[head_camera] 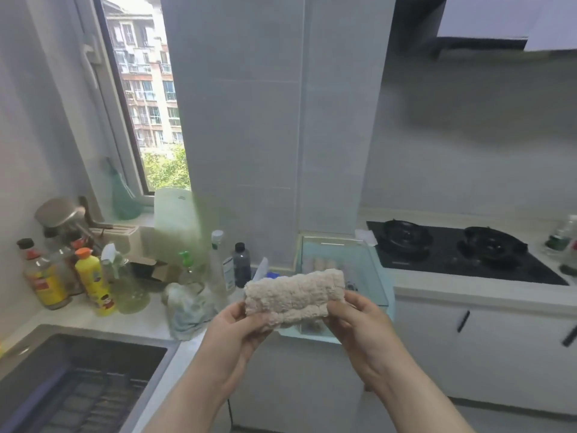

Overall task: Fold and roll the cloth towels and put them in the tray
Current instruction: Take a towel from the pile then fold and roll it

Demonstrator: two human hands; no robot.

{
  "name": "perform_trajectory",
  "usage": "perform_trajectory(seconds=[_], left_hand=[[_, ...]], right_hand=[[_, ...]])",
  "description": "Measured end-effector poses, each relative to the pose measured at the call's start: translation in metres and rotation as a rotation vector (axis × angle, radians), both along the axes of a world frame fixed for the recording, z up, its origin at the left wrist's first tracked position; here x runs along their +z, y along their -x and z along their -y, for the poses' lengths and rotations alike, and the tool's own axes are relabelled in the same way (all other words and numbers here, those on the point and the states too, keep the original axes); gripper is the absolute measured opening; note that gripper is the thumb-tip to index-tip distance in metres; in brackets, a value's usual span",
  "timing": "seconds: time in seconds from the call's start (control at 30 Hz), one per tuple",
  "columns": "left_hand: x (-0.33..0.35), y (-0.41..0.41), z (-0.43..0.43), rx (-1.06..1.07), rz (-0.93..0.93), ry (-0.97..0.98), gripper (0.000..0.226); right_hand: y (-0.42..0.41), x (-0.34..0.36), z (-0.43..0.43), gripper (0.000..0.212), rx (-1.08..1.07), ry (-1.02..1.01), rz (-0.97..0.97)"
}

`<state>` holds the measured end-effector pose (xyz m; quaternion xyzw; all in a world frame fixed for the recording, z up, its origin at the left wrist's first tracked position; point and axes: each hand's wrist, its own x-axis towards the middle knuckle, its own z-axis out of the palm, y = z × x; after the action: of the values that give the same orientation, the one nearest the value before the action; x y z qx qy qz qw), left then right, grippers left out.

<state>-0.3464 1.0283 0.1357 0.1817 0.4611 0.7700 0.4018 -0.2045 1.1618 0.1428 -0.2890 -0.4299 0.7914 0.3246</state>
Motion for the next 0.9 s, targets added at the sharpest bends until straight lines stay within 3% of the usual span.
perform_trajectory(seconds=[0.13, 0.23, 0.4, 0.5, 0.63, 0.7, 0.8, 0.9], left_hand=[[-0.019, 0.051, -0.065, -0.067, 0.067, -0.004, 0.028], [-0.028, 0.086, -0.114, -0.133, -0.008, 0.045, 0.025], [-0.047, 0.106, -0.195, -0.245, -0.128, 0.152, 0.065], [-0.061, 0.098, -0.231, -0.269, -0.133, 0.199, 0.064], [-0.080, 0.091, -0.266, -0.312, -0.118, 0.263, 0.062], [-0.090, 0.089, -0.278, -0.331, -0.194, 0.320, 0.059], [-0.095, 0.089, -0.286, -0.324, -0.405, 0.440, 0.032], [-0.104, 0.104, -0.281, -0.096, -0.764, 0.582, 0.029]], right_hand=[[0.037, -0.011, -0.061, 0.032, -0.072, 0.036, 0.036], [0.068, -0.015, -0.103, 0.027, -0.129, 0.041, 0.052], [0.111, -0.024, -0.164, 0.027, -0.256, 0.226, -0.054], [0.123, -0.035, -0.193, 0.036, -0.330, 0.397, -0.098], [0.126, -0.054, -0.231, 0.042, -0.258, 0.532, -0.061], [0.127, -0.070, -0.255, 0.041, -0.274, 0.579, -0.049], [0.129, -0.103, -0.289, 0.041, -0.271, 0.593, 0.085], [0.128, -0.132, -0.312, 0.026, -0.240, 0.569, 0.318]])
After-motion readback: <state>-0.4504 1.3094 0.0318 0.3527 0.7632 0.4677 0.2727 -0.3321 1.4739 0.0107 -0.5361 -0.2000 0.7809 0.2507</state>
